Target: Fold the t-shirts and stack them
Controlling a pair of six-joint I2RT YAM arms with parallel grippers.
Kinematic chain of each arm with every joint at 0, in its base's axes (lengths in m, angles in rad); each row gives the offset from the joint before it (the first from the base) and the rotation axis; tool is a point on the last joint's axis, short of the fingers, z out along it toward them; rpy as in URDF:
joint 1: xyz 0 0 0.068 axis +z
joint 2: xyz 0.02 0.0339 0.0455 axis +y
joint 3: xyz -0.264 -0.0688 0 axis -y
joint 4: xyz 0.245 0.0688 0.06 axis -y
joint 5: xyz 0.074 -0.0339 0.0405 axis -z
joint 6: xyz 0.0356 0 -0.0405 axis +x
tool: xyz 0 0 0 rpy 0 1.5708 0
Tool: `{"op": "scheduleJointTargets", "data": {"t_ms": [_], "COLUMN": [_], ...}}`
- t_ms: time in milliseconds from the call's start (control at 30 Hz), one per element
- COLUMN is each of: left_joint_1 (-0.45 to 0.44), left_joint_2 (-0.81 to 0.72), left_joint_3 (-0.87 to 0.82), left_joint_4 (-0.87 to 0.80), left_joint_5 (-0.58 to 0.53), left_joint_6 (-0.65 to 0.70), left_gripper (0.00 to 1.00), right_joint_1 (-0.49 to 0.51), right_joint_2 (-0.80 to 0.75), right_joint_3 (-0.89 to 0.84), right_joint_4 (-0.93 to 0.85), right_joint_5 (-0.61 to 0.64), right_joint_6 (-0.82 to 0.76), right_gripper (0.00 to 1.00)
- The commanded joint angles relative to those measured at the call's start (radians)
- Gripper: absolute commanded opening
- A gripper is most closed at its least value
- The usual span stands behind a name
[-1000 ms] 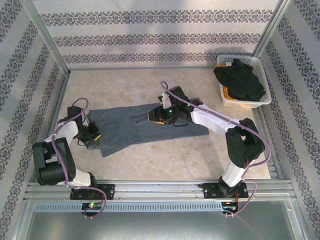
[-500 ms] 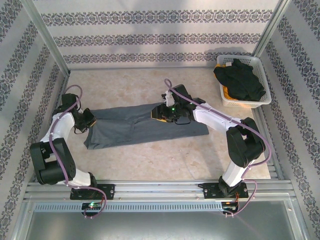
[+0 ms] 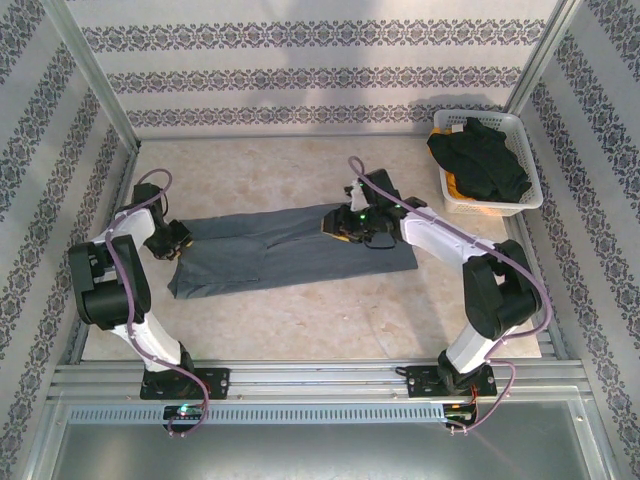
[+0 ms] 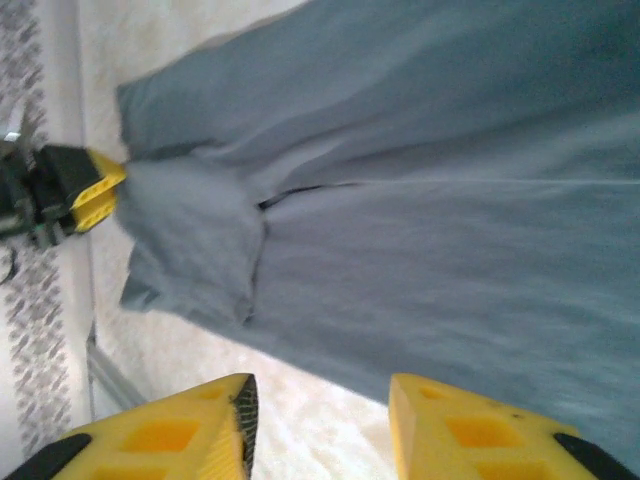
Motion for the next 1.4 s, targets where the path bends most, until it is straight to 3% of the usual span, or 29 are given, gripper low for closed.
{"op": "scheduleJointTargets", "data": {"t_ms": [0,67,267,367,567,767,967,1100,1367], "left_joint_1": [-0.029,-0.058,-0.267,-0.366,-0.515,-0.512,-0.393,-0.33,-0.284], "left_joint_2": [-0.115,-0.234,-0.419,-0.473,-0.515,-0.464,-0.291,-0.159,0.193], "left_joint_3": [0.017,-0.048,-0.235,-0.339,-0.454,-0.546,-0.492,-0.348,0.028], "left_joint_4": [-0.011,0.01,-0.008,0.014,0.031,0.128,0.196,0.165,0.154], "left_joint_5": [-0.174,-0.211,-0.146,-0.073,-0.028,-0.029,-0.018,-0.044,-0.002], "left_joint_6": [-0.059,-0.127,-0.463,-0.629,-0.766,-0.83,-0.733,-0.59,-0.439], "left_gripper": [0.51,0.55,0.4,0.33,0.32,0.31,0.3,0.3,0.27], "right_joint_1": [-0.077,-0.122,-0.205,-0.237,-0.248,-0.229,-0.179,-0.139,-0.064], "right_joint_2": [-0.016,0.013,0.183,0.272,0.398,0.531,0.644,0.626,0.476], "right_joint_3": [-0.028,-0.016,0.154,0.237,0.384,0.537,0.703,0.663,0.407], "right_joint_4": [-0.034,-0.041,-0.198,-0.256,-0.361,-0.547,-0.812,-0.866,-0.845], "right_joint_5": [0.076,0.072,0.187,0.225,0.303,0.399,0.533,0.648,0.688], "right_joint_6": [0.026,0.032,-0.044,-0.064,-0.132,-0.167,-0.219,-0.23,-0.177], "right_gripper": [0.34,0.27,0.17,0.16,0.16,0.23,0.27,0.27,0.26]}}
